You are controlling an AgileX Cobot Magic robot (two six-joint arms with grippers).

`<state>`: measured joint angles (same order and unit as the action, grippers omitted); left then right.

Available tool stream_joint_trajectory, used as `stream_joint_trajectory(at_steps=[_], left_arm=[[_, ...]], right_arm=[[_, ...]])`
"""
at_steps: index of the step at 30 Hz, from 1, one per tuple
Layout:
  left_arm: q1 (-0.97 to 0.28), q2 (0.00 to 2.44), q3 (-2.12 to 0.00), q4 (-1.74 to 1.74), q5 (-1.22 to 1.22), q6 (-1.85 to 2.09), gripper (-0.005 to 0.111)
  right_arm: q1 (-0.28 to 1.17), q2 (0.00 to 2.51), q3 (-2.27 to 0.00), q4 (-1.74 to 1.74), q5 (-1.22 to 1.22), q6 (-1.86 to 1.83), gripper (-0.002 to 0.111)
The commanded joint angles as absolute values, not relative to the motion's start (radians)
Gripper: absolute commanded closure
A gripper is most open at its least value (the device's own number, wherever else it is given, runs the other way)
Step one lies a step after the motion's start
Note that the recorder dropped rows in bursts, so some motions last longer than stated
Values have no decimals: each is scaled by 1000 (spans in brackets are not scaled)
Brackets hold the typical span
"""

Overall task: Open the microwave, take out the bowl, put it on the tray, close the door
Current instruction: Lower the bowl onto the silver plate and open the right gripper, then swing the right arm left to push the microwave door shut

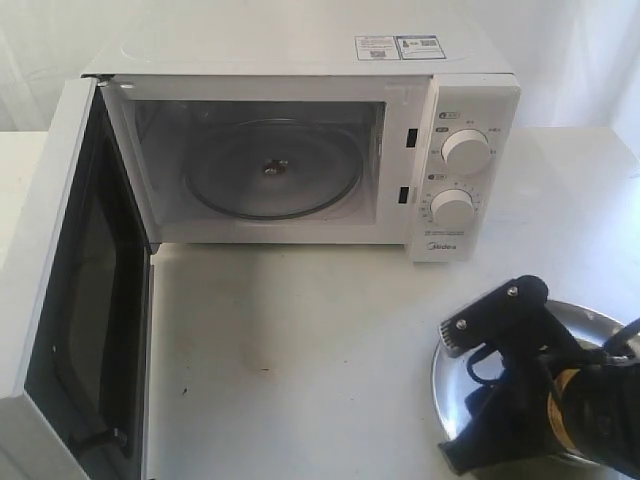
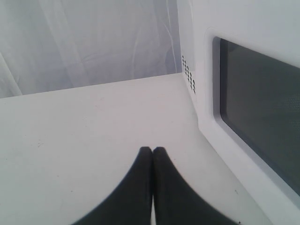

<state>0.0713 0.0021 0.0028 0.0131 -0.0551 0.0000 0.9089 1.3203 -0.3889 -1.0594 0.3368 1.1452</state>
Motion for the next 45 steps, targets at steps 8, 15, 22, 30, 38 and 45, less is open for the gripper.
stream_joint_trajectory(at_steps=[8,15,22,30,38,45], left_arm=[[69,0,0,7,-52,0,107],[69,0,0,7,-52,0,107],[69,0,0,7,-52,0,107],[69,0,0,7,-52,0,107],[69,0,0,7,-52,0,107],[69,0,0,7,-52,0,107]], right_arm=[[915,1028,-544,-1207,-173,1144,102],[918,1050,-755,-1207,-481,1084,108],[984,1291,-1004,-1246,-443,1036,108],[1179,1537,-1162,-1014,-236,564,108],[1298,1643,-1292,-741,-199,244,108],[1336,1729,-1451,-695,-194,149,108]])
